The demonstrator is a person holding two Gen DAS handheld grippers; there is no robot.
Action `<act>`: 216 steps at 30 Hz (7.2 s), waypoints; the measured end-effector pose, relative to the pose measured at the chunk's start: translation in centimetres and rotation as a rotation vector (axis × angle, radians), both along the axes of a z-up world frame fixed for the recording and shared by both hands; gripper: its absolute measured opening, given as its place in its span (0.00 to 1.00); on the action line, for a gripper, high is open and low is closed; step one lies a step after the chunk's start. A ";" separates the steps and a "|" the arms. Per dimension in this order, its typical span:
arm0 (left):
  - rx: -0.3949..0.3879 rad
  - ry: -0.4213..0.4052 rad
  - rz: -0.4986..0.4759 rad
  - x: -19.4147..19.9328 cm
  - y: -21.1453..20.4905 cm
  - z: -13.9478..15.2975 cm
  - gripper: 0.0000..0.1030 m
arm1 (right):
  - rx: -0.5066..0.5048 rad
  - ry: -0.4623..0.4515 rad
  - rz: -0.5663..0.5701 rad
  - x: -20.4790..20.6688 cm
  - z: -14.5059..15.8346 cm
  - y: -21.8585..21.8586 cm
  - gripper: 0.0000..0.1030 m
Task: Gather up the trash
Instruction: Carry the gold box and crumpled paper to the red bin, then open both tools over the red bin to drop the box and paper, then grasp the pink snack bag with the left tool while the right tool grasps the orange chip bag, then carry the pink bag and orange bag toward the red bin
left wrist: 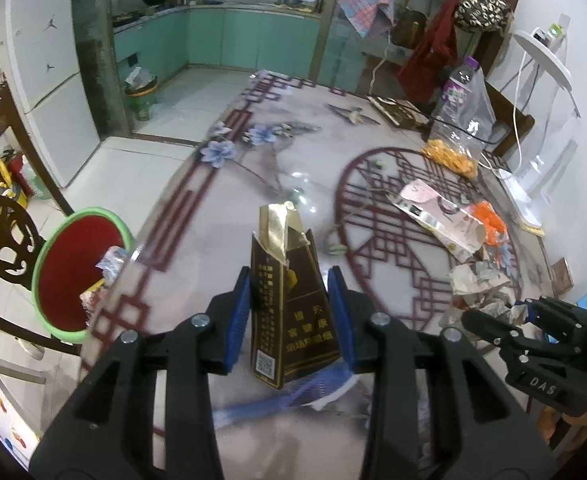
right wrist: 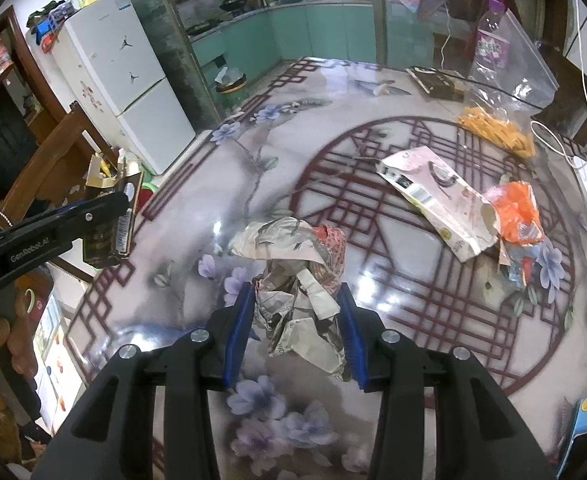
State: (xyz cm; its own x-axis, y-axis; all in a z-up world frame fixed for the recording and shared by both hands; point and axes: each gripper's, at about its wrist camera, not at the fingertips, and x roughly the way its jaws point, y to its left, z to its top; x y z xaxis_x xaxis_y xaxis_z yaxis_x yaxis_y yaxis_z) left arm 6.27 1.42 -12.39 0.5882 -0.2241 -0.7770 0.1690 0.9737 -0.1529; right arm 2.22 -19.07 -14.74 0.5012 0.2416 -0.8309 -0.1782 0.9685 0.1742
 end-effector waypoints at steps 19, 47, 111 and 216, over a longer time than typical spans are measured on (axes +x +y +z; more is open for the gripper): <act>-0.004 -0.009 -0.033 4.5 10.2 0.4 0.36 | -0.017 0.006 -0.081 2.9 0.2 8.7 0.39; 0.027 0.097 0.162 10.1 29.4 -4.0 0.36 | 0.030 0.050 0.157 12.4 -1.7 30.5 0.39; -0.017 0.207 -0.218 2.4 -11.4 -4.6 0.80 | 0.062 0.186 -0.527 11.9 -7.4 -22.8 0.70; 0.047 -0.090 -0.117 5.0 16.4 1.0 0.62 | 0.114 -0.079 -0.238 5.1 3.4 15.5 0.49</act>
State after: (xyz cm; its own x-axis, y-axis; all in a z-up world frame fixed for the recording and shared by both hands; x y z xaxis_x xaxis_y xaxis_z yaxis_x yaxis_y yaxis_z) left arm 11.23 17.81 -11.38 0.6283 -0.2601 -0.7332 0.2927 0.9522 -0.0870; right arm 7.36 -3.58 -11.35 0.6173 0.1993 -0.7611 0.0347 0.9595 0.2794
